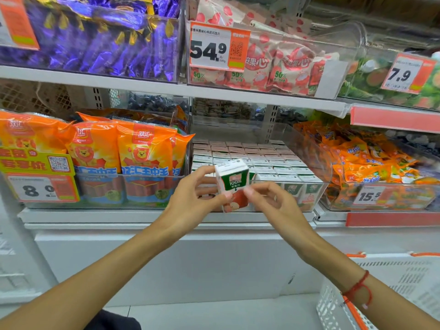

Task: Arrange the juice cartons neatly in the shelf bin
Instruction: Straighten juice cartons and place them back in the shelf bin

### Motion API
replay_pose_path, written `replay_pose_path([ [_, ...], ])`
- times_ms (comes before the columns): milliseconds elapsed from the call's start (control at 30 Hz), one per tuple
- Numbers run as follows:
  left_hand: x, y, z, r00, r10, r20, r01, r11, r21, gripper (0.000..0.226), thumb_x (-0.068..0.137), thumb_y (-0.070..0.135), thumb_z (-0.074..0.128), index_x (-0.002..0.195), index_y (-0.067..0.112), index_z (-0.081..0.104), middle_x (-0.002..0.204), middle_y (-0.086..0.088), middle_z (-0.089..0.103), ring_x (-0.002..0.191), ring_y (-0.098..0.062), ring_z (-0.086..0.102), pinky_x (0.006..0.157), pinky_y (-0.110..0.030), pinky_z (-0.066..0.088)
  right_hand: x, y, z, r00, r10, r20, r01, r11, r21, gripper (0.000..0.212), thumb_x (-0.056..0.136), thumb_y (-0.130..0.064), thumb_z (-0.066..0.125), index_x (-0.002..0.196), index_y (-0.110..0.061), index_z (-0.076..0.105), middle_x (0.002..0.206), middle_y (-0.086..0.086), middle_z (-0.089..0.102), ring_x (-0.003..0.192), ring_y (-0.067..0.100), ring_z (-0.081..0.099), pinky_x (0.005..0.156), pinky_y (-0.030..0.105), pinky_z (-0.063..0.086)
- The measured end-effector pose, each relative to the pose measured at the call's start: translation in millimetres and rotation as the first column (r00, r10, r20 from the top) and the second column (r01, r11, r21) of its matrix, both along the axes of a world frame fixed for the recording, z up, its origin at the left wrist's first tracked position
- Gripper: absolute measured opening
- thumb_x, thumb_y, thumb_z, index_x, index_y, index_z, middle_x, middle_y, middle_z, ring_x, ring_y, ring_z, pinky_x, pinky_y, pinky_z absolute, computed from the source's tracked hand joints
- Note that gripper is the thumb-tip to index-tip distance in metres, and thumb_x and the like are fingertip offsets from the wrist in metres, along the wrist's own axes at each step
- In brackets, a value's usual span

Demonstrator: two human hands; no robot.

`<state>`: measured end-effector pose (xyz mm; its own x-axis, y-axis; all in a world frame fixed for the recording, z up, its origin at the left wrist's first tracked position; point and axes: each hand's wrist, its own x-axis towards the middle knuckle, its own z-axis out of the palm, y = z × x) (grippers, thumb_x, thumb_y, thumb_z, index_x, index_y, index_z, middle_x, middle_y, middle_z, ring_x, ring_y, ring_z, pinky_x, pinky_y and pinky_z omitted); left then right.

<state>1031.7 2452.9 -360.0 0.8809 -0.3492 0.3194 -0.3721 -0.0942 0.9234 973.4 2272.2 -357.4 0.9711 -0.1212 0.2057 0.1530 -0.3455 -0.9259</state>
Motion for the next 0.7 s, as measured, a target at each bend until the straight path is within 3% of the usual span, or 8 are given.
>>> replay_pose_path([
  [67, -2.6, -0.8, -0.5, 0.987, -0.009, 0.163, -0.005, 0.996, 0.090, 0.045, 0.078, 0.031, 0.077, 0.118, 0.039, 0.057, 0.116, 0.020, 0.065, 0.107, 0.005, 0.060, 0.085, -0.012, 0.051, 0.5, -1.9, 2.2, 0.999, -0.041, -0.001, 0.041, 0.997, 0.069, 0.054, 0.064, -0.071, 0.059, 0.092, -0.025, 0.070, 0.096, -0.017, 0.072, 0.096, -0.002, 0.064, 0.090, 0.026, 0.049],
  [167, -3.4, -4.2, -2.7, 0.925, -0.002, 0.381, -0.079, 0.977, 0.198, 0.042, 0.083, 0.022, 0.075, 0.122, 0.031, 0.061, 0.119, 0.020, 0.063, 0.112, 0.003, 0.056, 0.094, -0.017, 0.048, -0.1, -4.3, 3.1, 0.996, -0.090, 0.002, 0.089, 0.989, 0.117, 0.056, 0.065, -0.070, 0.063, 0.090, -0.020, 0.070, 0.095, -0.009, 0.074, 0.099, 0.011, 0.068, 0.099, 0.040, 0.050],
  [300, -0.1, -5.7, -3.8, 0.882, 0.017, 0.471, -0.140, 0.964, 0.227, 0.044, 0.083, 0.017, 0.075, 0.121, 0.033, 0.061, 0.119, 0.020, 0.061, 0.113, 0.002, 0.053, 0.095, -0.021, 0.049, -2.7, -8.0, 2.7, 0.999, -0.036, 0.032, 0.032, 0.993, 0.112, 0.048, 0.071, -0.065, 0.063, 0.091, -0.022, 0.071, 0.095, -0.010, 0.074, 0.098, 0.011, 0.069, 0.102, 0.043, 0.048],
  [433, 1.6, -3.8, -5.7, 0.877, 0.008, 0.480, -0.140, 0.961, 0.240, 0.044, 0.084, 0.019, 0.075, 0.122, 0.034, 0.060, 0.118, 0.027, 0.058, 0.114, 0.008, 0.051, 0.094, -0.014, 0.047, -2.7, -14.6, 0.8, 1.000, 0.002, 0.010, -0.003, 0.996, 0.090, 0.050, 0.074, -0.063, 0.057, 0.101, -0.025, 0.073, 0.105, -0.006, 0.073, 0.107, 0.019, 0.065, 0.104, 0.043, 0.046],
  [500, 1.0, -3.7, -6.0, 0.888, -0.014, 0.460, -0.121, 0.957, 0.263, 0.044, 0.085, 0.022, 0.073, 0.123, 0.039, 0.057, 0.119, 0.031, 0.055, 0.114, 0.012, 0.049, 0.092, -0.010, 0.045, -2.9, -16.5, -1.1, 1.000, 0.010, 0.002, -0.010, 0.996, 0.083, 0.048, 0.075, -0.063, 0.054, 0.101, -0.027, 0.073, 0.105, -0.010, 0.073, 0.106, 0.013, 0.065, 0.102, 0.034, 0.048],
  [600, 0.5, -3.4, -5.7, 0.954, -0.065, 0.293, -0.003, 0.974, 0.227, 0.046, 0.085, 0.029, 0.073, 0.125, 0.043, 0.053, 0.124, 0.027, 0.059, 0.113, 0.009, 0.054, 0.091, -0.012, 0.048, -3.9, -15.7, -2.5, 0.999, -0.002, 0.051, 0.001, 1.000, 0.017, 0.043, 0.079, -0.062, 0.050, 0.100, -0.031, 0.070, 0.101, -0.016, 0.073, 0.098, 0.000, 0.066, 0.085, 0.012, 0.049],
  [700, -0.3, -2.9, -4.0, 0.988, -0.139, 0.074, 0.127, 0.981, 0.146, 0.052, 0.085, 0.025, 0.073, 0.125, 0.048, 0.049, 0.120, 0.016, 0.064, 0.106, 0.002, 0.062, 0.084, -0.016, 0.053, -4.1, -14.8, -2.2, 0.992, -0.058, 0.111, 0.055, 0.998, 0.030, 0.037, 0.078, -0.055, 0.055, 0.105, -0.031, 0.064, 0.100, -0.005, 0.075, 0.092, 0.005, 0.070, 0.079, 0.019, 0.056],
])
